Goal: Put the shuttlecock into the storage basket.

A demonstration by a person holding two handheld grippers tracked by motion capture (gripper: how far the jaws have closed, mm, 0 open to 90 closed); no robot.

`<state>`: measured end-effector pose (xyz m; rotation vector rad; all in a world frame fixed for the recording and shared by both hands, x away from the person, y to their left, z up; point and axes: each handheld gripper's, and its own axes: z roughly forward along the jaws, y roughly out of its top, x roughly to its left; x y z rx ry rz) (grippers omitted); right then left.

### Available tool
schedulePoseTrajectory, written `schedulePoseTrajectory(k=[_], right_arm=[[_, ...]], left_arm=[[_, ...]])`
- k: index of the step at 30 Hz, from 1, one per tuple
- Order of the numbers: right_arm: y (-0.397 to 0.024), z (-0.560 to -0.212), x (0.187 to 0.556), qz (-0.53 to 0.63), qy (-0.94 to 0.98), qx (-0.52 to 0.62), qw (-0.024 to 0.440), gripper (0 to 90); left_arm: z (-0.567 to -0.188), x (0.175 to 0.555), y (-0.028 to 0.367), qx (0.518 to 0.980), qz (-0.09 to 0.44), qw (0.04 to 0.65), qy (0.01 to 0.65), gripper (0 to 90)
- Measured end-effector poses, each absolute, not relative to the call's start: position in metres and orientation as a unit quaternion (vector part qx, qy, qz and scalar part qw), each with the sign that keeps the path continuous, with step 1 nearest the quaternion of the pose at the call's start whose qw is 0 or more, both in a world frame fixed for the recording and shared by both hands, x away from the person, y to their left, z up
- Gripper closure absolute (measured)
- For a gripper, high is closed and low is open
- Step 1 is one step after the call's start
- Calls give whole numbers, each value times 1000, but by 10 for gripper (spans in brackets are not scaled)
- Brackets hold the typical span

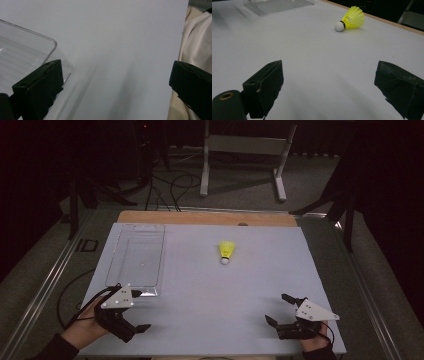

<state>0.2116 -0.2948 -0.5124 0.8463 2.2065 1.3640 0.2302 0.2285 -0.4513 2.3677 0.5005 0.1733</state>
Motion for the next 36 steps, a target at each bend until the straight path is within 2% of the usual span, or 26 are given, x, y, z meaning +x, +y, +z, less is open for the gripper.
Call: schedulePoseTrajectory(k=[10, 19, 27, 36], right_arm=[[-294, -512, 211, 488, 792, 303, 206, 87], [-293, -513, 211, 486, 794, 303, 204, 87], [-293, -513, 212, 484, 796, 303, 203, 87], [-292, -514, 212, 483, 797, 302, 199, 87]], left_arm=[[-450, 237, 214, 943, 39, 284, 170, 2], [-449, 242, 207, 956, 24, 247, 158, 2], [-451, 249, 198, 962, -17, 203, 182, 2], [-453, 252, 179, 966, -18, 165, 198, 2]])
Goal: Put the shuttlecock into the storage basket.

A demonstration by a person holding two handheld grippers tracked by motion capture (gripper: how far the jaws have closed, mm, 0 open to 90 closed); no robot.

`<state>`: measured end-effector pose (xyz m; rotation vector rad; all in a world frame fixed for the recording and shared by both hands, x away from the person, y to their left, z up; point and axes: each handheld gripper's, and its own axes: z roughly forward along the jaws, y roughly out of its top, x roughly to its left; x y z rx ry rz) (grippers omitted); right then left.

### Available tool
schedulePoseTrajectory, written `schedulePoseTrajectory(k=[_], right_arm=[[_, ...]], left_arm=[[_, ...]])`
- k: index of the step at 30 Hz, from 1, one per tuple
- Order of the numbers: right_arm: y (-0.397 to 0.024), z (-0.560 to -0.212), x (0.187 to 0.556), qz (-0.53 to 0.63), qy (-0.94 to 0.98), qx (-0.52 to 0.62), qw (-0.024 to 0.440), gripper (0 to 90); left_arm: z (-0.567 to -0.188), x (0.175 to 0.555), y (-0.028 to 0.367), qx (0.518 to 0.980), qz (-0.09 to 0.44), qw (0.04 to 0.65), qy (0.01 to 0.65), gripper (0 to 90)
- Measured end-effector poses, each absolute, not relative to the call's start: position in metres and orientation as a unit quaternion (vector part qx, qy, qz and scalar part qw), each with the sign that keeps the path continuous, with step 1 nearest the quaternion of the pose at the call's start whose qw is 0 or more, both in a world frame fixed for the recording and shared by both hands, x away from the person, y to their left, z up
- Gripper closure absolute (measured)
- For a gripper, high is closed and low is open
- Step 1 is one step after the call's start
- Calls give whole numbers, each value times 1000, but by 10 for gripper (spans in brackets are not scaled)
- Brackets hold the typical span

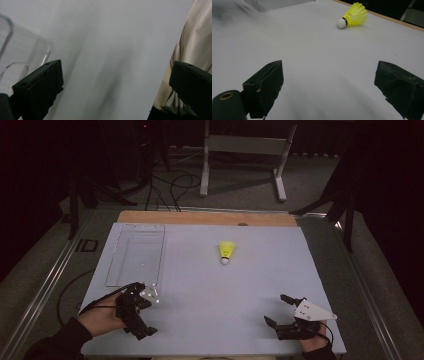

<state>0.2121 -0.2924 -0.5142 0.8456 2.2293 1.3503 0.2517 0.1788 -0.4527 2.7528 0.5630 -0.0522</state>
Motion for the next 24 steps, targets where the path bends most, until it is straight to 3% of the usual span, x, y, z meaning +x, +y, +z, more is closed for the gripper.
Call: schedulePoseTrajectory(k=[13, 24], right_arm=[[-292, -515, 212, 477, 801, 303, 198, 87], [-292, -515, 212, 476, 801, 305, 198, 88]], left_arm=[[-460, 257, 151, 969, -31, 146, 198, 2], [-457, 274, 133, 951, -50, 138, 271, 2]])
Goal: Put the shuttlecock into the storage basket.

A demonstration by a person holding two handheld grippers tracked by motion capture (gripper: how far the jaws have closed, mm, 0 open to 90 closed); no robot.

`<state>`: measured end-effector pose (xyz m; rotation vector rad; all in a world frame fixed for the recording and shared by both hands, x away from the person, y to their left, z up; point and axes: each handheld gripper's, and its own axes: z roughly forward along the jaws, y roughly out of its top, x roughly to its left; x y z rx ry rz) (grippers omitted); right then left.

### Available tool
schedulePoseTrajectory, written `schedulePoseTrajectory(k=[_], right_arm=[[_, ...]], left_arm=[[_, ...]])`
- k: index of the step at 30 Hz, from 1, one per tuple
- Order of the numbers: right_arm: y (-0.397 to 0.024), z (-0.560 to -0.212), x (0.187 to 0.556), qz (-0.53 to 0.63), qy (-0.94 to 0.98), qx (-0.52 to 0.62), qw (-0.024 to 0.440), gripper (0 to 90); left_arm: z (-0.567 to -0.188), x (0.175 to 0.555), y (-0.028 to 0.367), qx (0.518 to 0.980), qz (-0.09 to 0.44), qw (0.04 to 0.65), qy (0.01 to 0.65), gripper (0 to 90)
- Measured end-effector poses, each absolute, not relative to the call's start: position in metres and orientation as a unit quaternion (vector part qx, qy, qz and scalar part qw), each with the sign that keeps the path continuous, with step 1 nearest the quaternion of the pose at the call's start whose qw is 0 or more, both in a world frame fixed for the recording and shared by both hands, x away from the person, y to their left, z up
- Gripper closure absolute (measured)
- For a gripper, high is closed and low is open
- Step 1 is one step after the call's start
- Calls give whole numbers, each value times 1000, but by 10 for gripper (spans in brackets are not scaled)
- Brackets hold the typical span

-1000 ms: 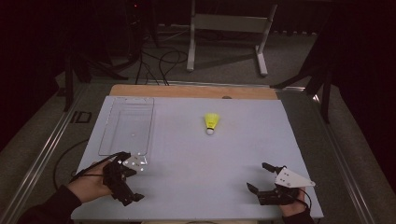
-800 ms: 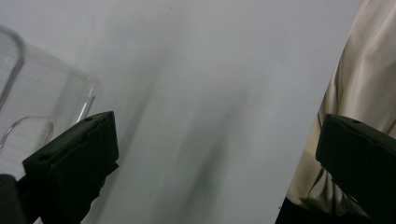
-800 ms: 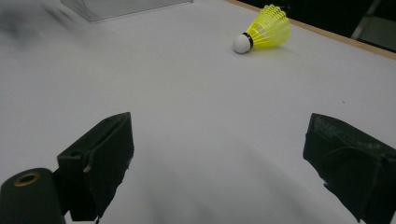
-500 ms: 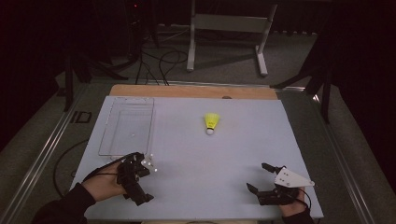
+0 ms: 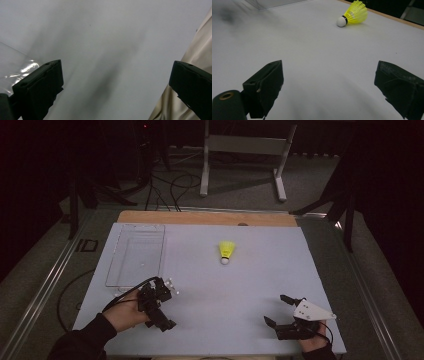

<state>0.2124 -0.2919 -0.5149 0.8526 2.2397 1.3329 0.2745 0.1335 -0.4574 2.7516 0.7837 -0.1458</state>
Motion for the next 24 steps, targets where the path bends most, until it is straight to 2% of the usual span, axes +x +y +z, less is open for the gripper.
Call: schedulePoseTrajectory(k=[8, 24], right_arm=[[-292, -515, 213, 477, 800, 304, 199, 88], [-292, -515, 213, 476, 800, 305, 200, 88]], left_arm=[[-459, 284, 120, 943, -51, 132, 301, 2], [-456, 303, 89, 944, -65, 123, 301, 2]])
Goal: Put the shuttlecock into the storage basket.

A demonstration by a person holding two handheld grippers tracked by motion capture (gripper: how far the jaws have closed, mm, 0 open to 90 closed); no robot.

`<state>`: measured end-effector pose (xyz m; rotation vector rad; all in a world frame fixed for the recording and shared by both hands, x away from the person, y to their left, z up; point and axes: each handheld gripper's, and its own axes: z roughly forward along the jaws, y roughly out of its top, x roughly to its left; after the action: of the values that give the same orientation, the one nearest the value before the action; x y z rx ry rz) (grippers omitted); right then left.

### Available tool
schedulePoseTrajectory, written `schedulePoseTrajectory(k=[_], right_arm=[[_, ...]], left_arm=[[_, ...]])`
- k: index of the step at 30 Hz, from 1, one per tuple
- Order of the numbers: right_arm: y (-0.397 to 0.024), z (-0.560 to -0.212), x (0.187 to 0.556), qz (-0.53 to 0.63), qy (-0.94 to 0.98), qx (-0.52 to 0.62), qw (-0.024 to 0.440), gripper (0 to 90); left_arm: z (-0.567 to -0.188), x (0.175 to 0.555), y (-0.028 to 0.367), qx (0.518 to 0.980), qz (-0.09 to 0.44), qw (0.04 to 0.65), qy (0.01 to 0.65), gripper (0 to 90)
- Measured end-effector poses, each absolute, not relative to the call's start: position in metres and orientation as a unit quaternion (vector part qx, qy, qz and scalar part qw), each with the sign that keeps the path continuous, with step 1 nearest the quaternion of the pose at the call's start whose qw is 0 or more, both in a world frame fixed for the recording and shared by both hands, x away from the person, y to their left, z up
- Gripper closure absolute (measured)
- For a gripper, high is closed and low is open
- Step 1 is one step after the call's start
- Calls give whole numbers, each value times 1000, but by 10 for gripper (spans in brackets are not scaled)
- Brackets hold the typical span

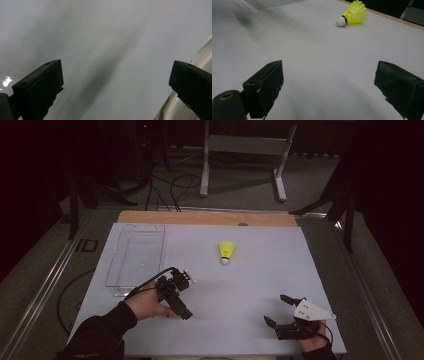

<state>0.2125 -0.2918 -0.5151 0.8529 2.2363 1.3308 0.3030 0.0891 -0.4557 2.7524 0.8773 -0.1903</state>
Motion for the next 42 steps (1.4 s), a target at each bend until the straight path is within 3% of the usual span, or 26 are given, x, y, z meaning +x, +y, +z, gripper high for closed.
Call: schedulePoseTrajectory(k=[13, 21, 42], right_arm=[[-292, -515, 212, 477, 799, 305, 203, 87], [-292, -516, 212, 476, 799, 306, 204, 88], [-292, -517, 213, 476, 800, 304, 202, 88]], left_arm=[[-443, 324, 62, 938, -61, 154, 305, 2], [-435, 347, 47, 914, -67, 207, 344, 2], [-439, 388, 6, 879, -63, 240, 407, 2]])
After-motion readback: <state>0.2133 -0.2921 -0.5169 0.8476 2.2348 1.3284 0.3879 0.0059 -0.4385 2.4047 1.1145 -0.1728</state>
